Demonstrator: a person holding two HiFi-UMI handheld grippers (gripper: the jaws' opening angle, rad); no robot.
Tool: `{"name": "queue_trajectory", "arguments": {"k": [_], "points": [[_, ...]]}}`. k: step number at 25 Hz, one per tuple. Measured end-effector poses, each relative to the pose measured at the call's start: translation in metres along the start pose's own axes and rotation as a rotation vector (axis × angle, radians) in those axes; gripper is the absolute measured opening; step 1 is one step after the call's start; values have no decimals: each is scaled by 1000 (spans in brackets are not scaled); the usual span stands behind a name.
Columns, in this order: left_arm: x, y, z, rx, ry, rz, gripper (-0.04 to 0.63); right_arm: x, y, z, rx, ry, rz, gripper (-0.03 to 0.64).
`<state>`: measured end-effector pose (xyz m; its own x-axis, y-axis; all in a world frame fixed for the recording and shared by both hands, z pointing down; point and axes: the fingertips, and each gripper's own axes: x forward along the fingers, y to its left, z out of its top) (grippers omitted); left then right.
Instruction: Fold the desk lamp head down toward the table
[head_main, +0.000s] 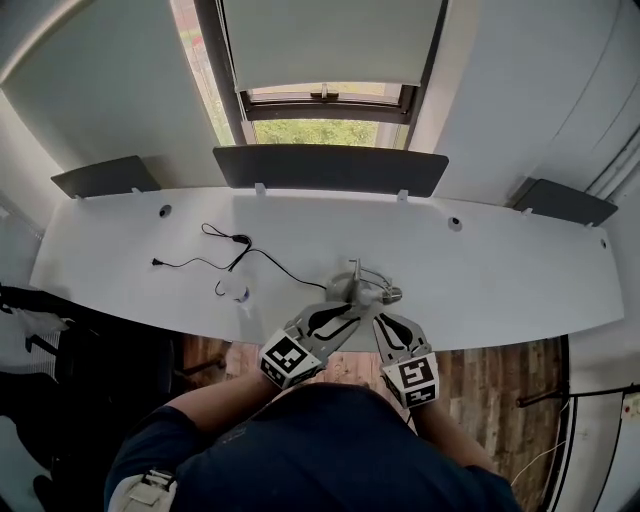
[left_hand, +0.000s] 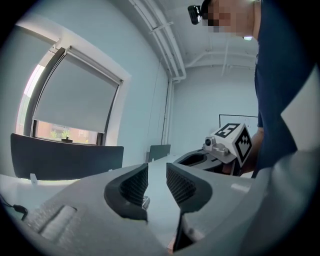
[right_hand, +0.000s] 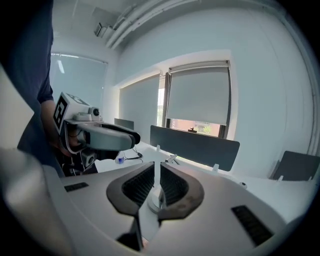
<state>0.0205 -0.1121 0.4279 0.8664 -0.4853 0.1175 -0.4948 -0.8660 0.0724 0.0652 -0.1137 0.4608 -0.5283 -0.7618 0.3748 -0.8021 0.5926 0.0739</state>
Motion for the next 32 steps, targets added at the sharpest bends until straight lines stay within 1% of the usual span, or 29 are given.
{"name": "queue_trajectory", "arguments": {"k": [2, 5, 10, 16, 22, 28, 32], "points": [[-5, -4, 4, -2, -12, 2, 105, -5, 4, 8, 34, -31, 12, 40], [-12, -10, 5, -4, -22, 10, 81, -11, 13, 12, 48, -47, 24, 29], [-15, -19, -1, -6, -23, 10, 8, -17, 17, 11, 76, -70, 35, 11], [-16, -26, -5, -10, -27, 3, 6, -21, 22, 9, 101, -92, 55, 9], [-16, -32, -5, -8, -28, -9, 6, -23, 31, 7, 99, -93, 83, 9], [-16, -33, -6, -28, -39, -6, 6, -23, 27, 3, 108, -79, 60, 9], [-16, -34, -7, -19, -32, -4, 6, -25, 28, 0, 103, -72, 65, 8]]}}
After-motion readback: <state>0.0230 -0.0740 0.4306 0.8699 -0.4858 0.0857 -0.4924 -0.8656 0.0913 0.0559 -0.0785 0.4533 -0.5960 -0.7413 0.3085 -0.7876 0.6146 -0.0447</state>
